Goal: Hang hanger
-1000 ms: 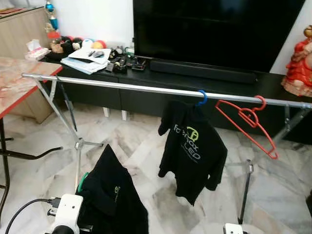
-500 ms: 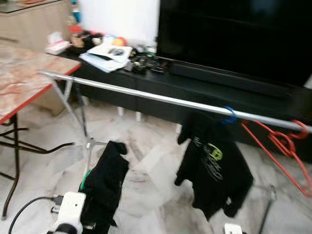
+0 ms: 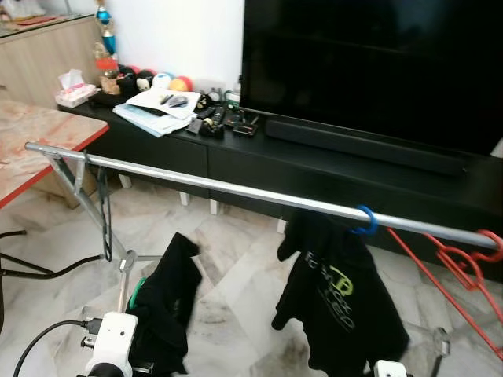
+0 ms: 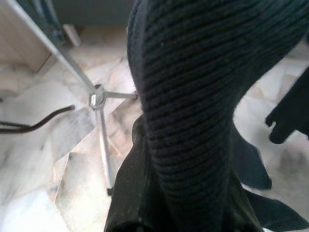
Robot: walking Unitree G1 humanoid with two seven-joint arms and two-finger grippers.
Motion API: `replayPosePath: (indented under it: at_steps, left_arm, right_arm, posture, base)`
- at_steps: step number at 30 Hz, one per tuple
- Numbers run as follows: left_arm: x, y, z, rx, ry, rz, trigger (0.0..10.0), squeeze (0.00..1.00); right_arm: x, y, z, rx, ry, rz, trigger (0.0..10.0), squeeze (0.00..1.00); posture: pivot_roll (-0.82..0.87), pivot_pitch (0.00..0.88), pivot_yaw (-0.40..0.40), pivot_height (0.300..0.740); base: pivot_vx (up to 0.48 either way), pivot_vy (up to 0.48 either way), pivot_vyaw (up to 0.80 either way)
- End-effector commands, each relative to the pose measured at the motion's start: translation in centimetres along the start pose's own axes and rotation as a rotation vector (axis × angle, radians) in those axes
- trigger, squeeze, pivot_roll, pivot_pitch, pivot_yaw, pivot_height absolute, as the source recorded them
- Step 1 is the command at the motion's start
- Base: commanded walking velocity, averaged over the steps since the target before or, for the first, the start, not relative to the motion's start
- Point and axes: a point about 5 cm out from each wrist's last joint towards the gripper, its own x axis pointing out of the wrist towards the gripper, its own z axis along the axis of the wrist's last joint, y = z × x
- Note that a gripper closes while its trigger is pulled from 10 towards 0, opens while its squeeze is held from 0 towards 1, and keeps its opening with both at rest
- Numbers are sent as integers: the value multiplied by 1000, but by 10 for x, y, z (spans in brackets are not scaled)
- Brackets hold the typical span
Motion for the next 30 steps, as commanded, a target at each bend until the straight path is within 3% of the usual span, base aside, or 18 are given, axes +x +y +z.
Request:
replayPosePath:
  at_steps: [1,5,10,16,20,30]
  left_arm:
    - [3,-1,6,2,-25,-3,10000,0]
    - [4,-2,8,5,-30,-10,10000,0]
    - [8,-4,17,23,-62,-61,10000,0]
    - [13,1,28,79,-95,-89,10000,0]
    - [19,0,43,151,-138,-168,10000,0]
    - [30,7,65,168,-212,-135,10000,0]
  right_arm:
    - [-1,-5,-1,9,9,-11,10000,0]
    - [1,4,0,6,9,1,10000,0]
    - [4,28,1,-8,10,29,10000,0]
    - [6,46,-1,-12,14,47,10000,0]
    - [6,58,-2,-15,18,57,10000,0]
    - [6,45,-2,-19,19,47,10000,0]
  posture:
    - [55,107,-43,740]
    - [53,113,-44,740]
    - [55,116,-46,740]
    - [58,118,-47,740]
    - [58,119,-47,740]
    - [62,108,-48,740]
  base:
    - [386,0,0]
    - [388,0,0]
    - [60,0,0]
    - [0,0,0]
    - [0,0,0]
    - [0,0,0]
